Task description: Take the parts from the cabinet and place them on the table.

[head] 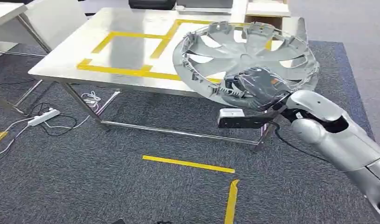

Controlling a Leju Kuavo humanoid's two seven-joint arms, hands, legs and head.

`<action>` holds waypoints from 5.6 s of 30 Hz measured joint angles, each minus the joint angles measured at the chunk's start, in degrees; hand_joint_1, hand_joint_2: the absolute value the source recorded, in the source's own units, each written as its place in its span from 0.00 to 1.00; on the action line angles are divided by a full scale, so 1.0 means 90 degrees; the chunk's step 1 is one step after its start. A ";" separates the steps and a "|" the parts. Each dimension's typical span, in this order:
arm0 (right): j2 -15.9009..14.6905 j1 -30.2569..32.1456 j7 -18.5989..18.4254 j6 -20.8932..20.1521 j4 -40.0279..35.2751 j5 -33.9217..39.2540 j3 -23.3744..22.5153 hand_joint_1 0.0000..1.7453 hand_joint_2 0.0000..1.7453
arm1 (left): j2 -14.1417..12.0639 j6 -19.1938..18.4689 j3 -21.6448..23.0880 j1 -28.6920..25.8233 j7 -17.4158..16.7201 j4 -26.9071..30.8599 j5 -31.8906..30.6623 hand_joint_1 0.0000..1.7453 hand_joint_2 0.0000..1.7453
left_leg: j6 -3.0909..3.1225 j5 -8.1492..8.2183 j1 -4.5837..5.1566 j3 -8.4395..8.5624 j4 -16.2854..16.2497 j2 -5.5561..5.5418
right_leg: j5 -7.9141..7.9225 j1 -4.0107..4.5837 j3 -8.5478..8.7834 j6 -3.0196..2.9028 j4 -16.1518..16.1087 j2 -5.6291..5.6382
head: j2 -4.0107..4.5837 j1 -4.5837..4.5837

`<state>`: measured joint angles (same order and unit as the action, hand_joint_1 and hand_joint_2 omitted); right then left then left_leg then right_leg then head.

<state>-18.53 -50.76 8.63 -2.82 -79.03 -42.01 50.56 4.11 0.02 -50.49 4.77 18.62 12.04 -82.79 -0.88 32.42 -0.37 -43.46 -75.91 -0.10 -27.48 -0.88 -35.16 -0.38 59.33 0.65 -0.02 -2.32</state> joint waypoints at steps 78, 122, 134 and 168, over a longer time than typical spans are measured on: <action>0.1651 0.0210 0.0000 -0.0039 0.1377 -0.0175 0.1010 1.00 1.00 | 0.0143 -0.0204 0.0260 0.0191 -0.0124 -0.0017 -0.0097 0.00 1.00 | 0.0274 -0.0848 0.0004 0.0719 0.1892 -0.0067 | -0.0556 0.0030 -0.0747 0.0209 0.1437 -0.0067 | 0.0000 0.0131; 0.2091 0.0784 -0.0105 0.0838 0.4128 -0.0896 0.0629 0.00 0.00 | 0.0155 -0.0325 0.0267 0.0168 -0.0175 -0.0017 0.0172 0.00 0.00 | -0.0016 0.0157 -0.0021 0.0047 -0.0023 -0.0038 | 0.0021 0.0062 0.0048 -0.0005 -0.0082 -0.0073 | 0.0000 0.0214; 0.1914 0.0787 -0.0095 0.1144 0.3383 -0.0852 -0.0083 0.00 0.00 | 0.0175 0.0015 0.0282 0.0070 -0.0520 -0.0017 0.0194 0.00 0.00 | 0.0267 -0.0725 -0.0011 0.0929 0.1944 -0.0016 | -0.0309 0.0089 -0.0221 0.0222 0.0330 -0.0035 | -0.0002 0.0185; 0.1030 0.1362 -0.0150 0.1372 0.1151 -0.0430 -0.1117 0.00 0.00 | 0.0279 0.0580 0.0284 0.0058 -0.0658 -0.0019 0.0371 0.00 0.00 | 0.0362 -0.0875 0.0028 0.0885 0.2017 0.0009 | -0.1042 0.0066 -0.0672 0.0329 0.1666 -0.0051 | 0.0000 0.0204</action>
<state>-9.26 -38.50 7.28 9.53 -68.67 -45.88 40.50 6.62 5.25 -47.93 5.29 12.70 11.87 -79.45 2.38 24.55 -0.12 -35.49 -57.76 -0.01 -36.86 -0.28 -41.21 2.58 74.32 0.19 -0.02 -0.48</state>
